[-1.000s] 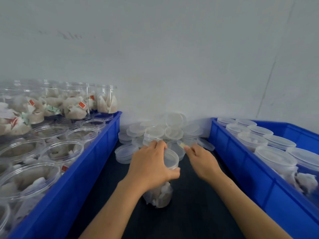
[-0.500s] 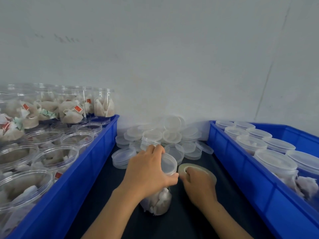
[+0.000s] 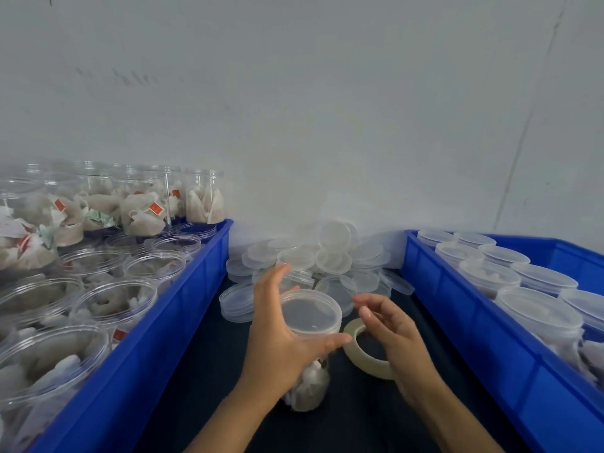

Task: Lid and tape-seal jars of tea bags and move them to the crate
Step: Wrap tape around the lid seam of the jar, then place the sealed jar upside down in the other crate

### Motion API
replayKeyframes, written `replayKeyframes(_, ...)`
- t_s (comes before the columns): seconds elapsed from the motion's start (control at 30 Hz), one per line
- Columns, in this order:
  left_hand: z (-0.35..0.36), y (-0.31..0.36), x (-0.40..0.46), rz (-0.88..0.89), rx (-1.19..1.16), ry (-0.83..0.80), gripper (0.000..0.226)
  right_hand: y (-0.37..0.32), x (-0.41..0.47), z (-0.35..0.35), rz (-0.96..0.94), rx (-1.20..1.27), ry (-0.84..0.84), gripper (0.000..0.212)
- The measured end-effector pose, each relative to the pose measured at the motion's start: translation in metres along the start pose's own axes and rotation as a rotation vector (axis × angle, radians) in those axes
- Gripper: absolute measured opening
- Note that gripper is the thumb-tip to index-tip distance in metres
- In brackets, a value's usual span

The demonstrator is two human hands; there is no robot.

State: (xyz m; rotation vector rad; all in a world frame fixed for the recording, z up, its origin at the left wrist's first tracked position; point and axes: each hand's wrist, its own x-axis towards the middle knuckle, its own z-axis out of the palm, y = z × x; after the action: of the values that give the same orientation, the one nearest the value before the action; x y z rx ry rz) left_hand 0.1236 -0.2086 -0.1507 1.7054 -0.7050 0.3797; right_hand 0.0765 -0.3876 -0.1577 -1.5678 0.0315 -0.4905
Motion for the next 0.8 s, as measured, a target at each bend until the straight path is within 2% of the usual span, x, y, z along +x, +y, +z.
replayKeyframes(0.07, 0.003, -0.004, -0.004, -0.086, -0.167, 0.049, 0.11, -0.004, -0.004, 0.005, 0.03, 0.233, -0.198, 0.038)
replayKeyframes(0.13, 0.007, -0.01, -0.006, -0.142, -0.255, 0.072, 0.099, -0.004, -0.007, 0.014, 0.046, 0.308, -0.295, 0.037)
replayKeyframes(0.27, 0.008, -0.016, -0.008, -0.169, -0.284, 0.057, 0.078, 0.003, -0.007, 0.028, 0.056, 0.358, -0.242, 0.042)
replayKeyframes(0.4, 0.004, -0.014, -0.005, -0.172, -0.298, 0.01, 0.084, 0.005, -0.009, 0.038, 0.08, 0.574, -0.207, 0.035)
replayKeyframes(0.57, 0.003, -0.011, -0.007, -0.168, -0.341, -0.03, 0.08, 0.01, -0.009, 0.042, 0.186, 0.766, -0.13, 0.028)
replayKeyframes(0.67, 0.002, -0.011, -0.006, -0.154, -0.349, -0.05, 0.079, 0.008, -0.01, 0.037, 0.197, 0.76, -0.155, 0.025)
replayKeyframes(0.8, -0.006, -0.016, -0.006, -0.162, -0.34, -0.163, 0.092, 0.0, -0.019, 0.03, 0.143, 0.353, -0.249, 0.052)
